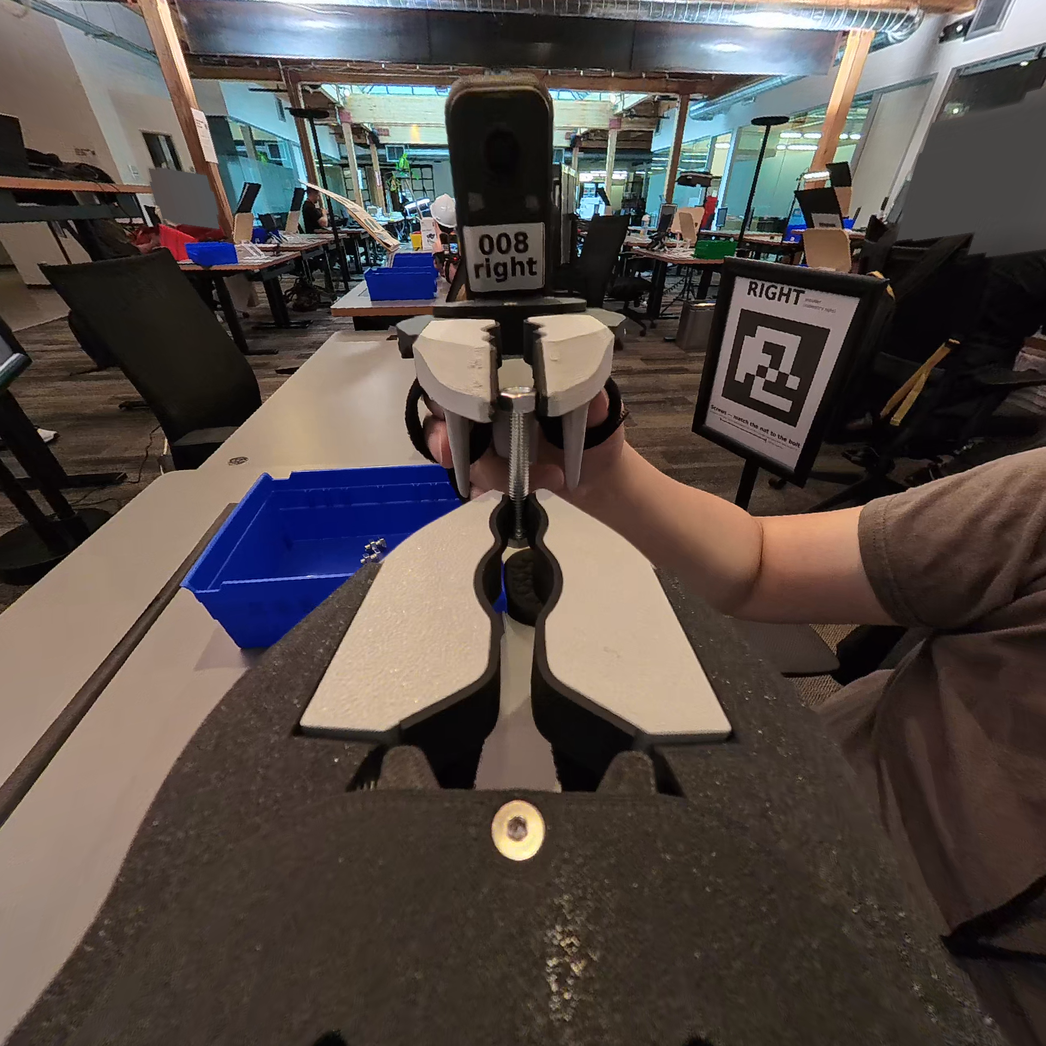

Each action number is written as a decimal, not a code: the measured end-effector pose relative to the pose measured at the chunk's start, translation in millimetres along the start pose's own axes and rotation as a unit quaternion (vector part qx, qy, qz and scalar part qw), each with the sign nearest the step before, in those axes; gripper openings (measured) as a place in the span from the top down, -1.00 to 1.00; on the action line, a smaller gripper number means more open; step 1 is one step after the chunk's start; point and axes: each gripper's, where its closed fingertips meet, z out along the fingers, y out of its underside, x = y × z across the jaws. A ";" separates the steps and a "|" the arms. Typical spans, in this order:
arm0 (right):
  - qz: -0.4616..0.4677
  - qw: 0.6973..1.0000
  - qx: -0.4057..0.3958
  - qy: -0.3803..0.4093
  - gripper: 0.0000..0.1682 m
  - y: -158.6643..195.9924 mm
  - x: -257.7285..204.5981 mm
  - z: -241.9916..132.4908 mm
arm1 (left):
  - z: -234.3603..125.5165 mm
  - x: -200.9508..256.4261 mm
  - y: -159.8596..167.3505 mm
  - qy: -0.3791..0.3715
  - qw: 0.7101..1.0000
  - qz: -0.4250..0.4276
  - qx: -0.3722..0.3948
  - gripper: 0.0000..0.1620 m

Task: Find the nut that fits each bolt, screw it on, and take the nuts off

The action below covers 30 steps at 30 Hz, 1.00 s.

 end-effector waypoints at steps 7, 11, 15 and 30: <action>0.010 0.998 -0.048 -0.030 0.86 6.8 -5.5 -3.3 | 2.1 4.6 6.3 0.014 1.000 0.004 -0.023 0.94; 0.019 0.998 -0.050 -0.031 0.86 7.3 -4.6 -3.8 | 2.8 3.6 6.5 0.012 1.000 0.003 -0.022 0.94; 0.022 0.999 -0.035 0.003 0.86 6.5 4.0 -2.5 | 1.4 -5.9 6.1 -0.021 1.000 0.008 -0.021 0.94; 0.005 0.955 0.017 0.295 0.86 11.9 51.1 -1.4 | -7.2 -53.2 13.6 -0.185 0.982 0.020 -0.034 0.94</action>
